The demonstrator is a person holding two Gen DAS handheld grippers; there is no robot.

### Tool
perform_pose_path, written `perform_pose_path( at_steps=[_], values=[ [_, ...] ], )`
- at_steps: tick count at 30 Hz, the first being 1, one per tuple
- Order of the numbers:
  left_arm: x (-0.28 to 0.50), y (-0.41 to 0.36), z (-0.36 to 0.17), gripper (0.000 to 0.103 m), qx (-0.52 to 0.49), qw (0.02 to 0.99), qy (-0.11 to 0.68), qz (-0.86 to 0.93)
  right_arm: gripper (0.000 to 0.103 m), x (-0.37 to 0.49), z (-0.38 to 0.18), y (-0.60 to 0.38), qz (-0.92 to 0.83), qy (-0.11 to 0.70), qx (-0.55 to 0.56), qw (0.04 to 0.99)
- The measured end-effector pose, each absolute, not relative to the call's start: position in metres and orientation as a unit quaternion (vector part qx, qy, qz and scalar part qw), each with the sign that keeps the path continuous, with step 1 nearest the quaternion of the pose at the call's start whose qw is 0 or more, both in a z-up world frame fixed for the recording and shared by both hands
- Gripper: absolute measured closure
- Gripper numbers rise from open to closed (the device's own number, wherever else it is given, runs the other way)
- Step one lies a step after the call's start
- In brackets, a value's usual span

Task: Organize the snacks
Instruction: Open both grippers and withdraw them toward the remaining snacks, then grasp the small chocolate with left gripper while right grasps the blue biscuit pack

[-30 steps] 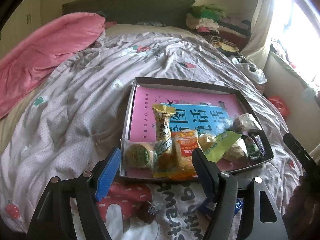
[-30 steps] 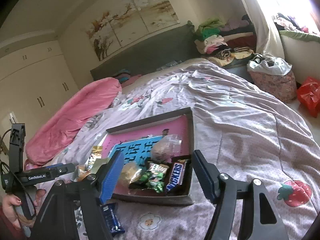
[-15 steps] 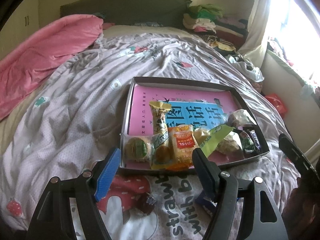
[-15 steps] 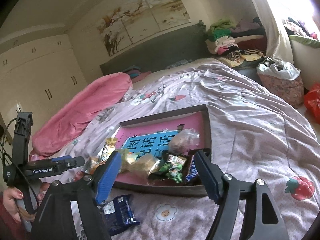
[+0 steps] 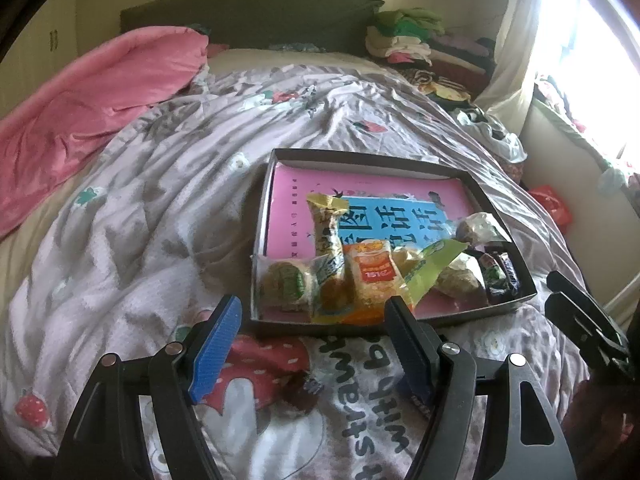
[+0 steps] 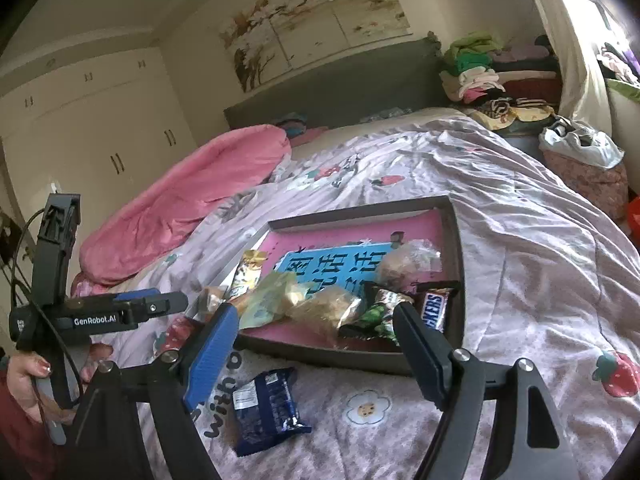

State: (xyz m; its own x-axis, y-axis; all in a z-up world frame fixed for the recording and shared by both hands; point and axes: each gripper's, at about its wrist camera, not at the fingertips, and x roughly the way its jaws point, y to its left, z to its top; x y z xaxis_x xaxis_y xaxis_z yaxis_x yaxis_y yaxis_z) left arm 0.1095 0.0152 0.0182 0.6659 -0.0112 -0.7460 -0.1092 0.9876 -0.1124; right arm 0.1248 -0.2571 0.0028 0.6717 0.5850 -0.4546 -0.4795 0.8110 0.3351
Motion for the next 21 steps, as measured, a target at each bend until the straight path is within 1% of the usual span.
perform_pose_path(
  at_steps=[6,11,21],
  values=[
    [0.101,0.032,0.014,0.028,-0.076,0.907,0.414,0.032,0.024,0.122,-0.002,-0.245,0.310,0.294,0.078,0.901],
    [0.092,0.043,0.001,0.028,-0.078,0.900,0.428,0.030,0.023,0.122,-0.012,-0.229,0.325,0.322,0.058,0.887],
    [0.090,0.042,-0.024,0.028,-0.077,0.887,0.455,-0.009,0.023,0.118,-0.034,-0.204,0.346,0.367,0.011,0.864]
  ],
)
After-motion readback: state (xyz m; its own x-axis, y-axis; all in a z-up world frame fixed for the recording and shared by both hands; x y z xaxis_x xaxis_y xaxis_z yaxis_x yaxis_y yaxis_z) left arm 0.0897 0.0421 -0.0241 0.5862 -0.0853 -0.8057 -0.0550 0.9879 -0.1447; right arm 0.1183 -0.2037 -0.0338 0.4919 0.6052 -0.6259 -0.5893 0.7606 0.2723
